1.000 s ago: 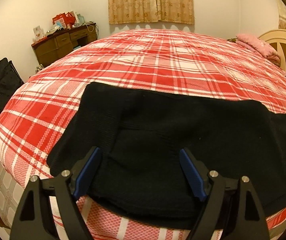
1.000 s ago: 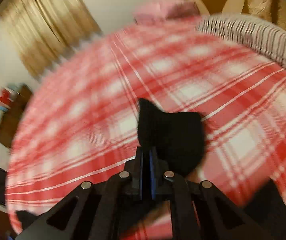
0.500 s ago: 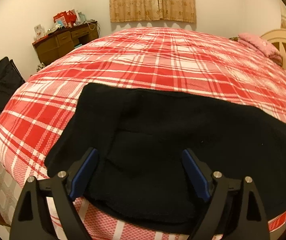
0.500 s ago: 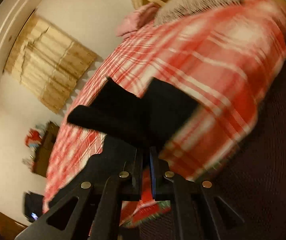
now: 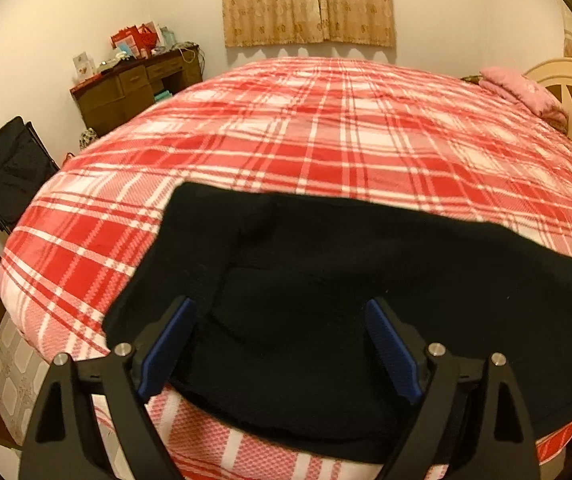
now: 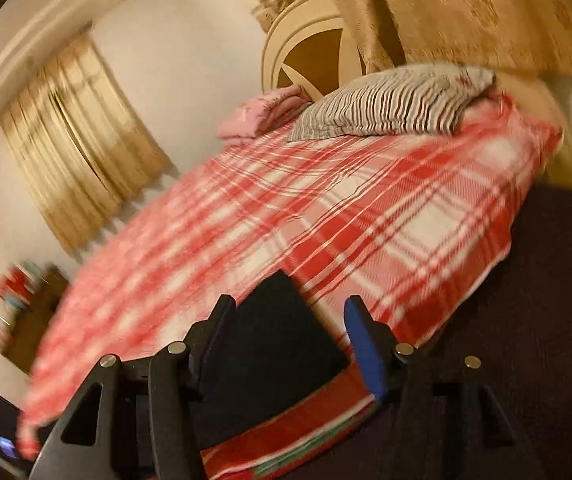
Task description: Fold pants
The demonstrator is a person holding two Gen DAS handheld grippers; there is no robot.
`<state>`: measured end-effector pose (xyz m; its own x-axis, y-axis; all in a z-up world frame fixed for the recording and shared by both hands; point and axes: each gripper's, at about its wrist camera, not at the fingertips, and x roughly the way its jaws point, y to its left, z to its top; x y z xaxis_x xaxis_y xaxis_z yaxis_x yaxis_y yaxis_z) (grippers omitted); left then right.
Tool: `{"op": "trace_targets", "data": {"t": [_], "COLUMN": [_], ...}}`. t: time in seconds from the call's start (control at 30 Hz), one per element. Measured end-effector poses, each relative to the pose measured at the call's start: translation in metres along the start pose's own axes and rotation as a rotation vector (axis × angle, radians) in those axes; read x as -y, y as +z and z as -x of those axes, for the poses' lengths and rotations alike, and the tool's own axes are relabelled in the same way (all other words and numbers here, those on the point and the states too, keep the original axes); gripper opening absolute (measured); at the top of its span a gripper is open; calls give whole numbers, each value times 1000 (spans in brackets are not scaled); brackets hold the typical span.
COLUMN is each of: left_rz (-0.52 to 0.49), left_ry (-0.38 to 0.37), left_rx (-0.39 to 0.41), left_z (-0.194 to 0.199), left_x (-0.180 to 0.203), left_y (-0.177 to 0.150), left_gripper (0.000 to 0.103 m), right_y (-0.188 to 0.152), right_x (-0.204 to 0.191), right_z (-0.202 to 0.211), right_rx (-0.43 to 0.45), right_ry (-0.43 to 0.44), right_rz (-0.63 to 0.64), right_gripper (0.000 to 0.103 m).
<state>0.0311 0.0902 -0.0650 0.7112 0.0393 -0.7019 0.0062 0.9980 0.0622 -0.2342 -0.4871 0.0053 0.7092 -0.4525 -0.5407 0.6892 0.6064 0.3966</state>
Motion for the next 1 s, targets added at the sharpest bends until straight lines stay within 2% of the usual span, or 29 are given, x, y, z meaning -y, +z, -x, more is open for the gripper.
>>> {"op": "trace_targets", "data": {"t": [0.17,0.27,0.37,0.5,0.63,0.7,0.77,0.9,1.0], "left_rz": [-27,-38,-47,-29,-19,-30,-42,-29,-4], "left_ry": [43,74,107,98,74,71,71,60,35], "left_rx": [-2,-17,-19,-6,38,75,103,128,122], "left_z": [3,1,3,12,28,38,45,49,45], "left_x": [-3,-10,-20,-30,-37,-38,-39,-48,-56], "left_y": [-4,-14,-23,-24,-16,-14,-13,-13,-14], "left_gripper": [90,90,90,90,90,90,90,90,90], "right_y": [-4,-15,-34,-72,-118,-145,-169,-227,-246], "right_x": [2,-11,-46,-110,-195,-235,-262,-305,-309], "right_z": [-24,-16,-8,4,-12,-23,-32,-46,-60], "right_rx": [-49,-32,-64,-108,-288,-415,-512,-664,-735], "right_ry": [-28,25,178,355,533,674,746,771,767], "right_rz": [14,15,54,158,297,282,286,367,343], "right_gripper": [58,58,58,58,58,58,58,58,58]}}
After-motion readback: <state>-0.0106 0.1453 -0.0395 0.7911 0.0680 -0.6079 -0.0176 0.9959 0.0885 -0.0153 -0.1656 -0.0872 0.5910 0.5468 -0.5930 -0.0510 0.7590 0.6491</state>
